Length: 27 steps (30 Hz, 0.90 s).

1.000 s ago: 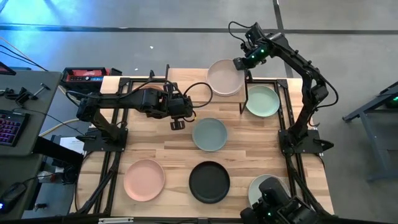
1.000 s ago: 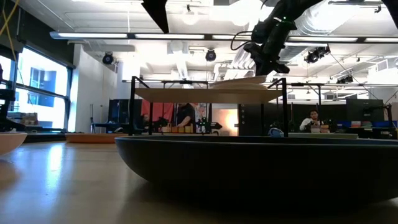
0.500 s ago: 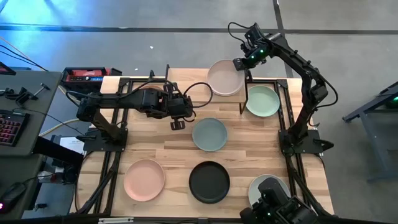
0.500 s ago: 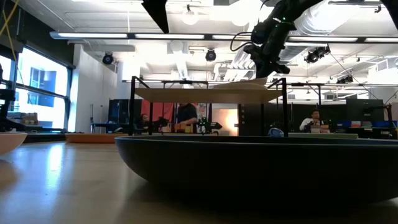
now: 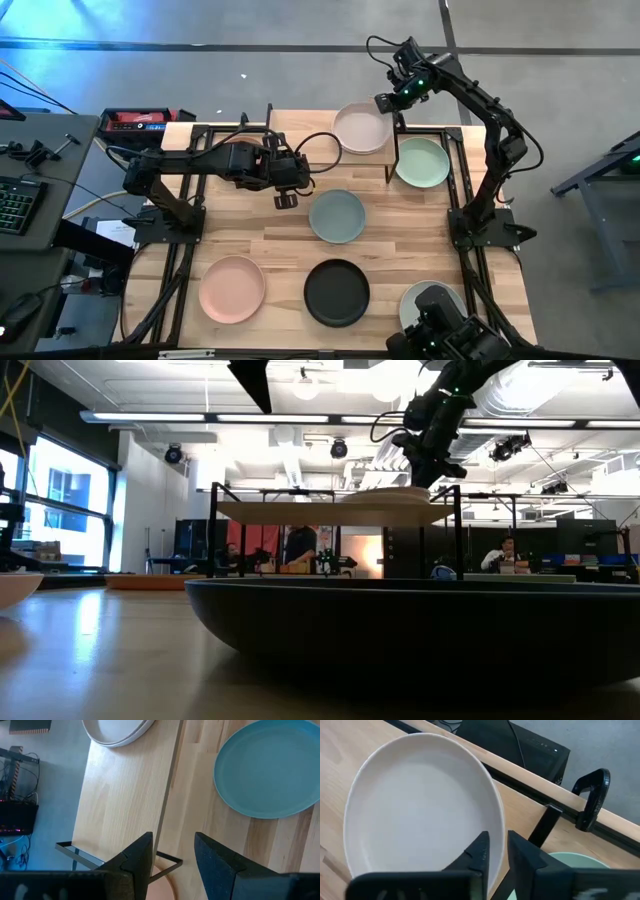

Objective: Place and stack plates onto a shelf
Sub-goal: Stack the light brown plate on top of the other white plate on the shelf

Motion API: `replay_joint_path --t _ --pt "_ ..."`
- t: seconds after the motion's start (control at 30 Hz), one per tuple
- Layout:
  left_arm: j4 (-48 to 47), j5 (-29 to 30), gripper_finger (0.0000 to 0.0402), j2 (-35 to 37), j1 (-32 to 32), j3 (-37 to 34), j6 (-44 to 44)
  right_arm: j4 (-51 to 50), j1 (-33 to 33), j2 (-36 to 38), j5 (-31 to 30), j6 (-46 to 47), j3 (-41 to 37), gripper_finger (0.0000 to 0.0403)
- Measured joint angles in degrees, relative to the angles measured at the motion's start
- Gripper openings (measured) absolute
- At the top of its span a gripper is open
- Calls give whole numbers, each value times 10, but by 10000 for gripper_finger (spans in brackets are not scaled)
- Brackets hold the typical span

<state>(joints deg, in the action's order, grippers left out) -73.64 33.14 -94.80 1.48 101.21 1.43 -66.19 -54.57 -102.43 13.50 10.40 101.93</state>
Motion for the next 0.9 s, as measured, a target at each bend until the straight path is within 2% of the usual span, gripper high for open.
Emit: replay_joint_path --t 0.23,0.43,0.6,0.9 --pt "0 0 133 0 0 0 0 -10 0 0 4 1 0 59" --pt "0 0 133 0 0 0 15 -49 7 7 52 1 0 60" --pt "0 0 133 0 0 0 16 -96 42 3 48 -13 0 60" --pt "0 0 133 0 0 0 25 -95 94 2 -2 -14 0 60"
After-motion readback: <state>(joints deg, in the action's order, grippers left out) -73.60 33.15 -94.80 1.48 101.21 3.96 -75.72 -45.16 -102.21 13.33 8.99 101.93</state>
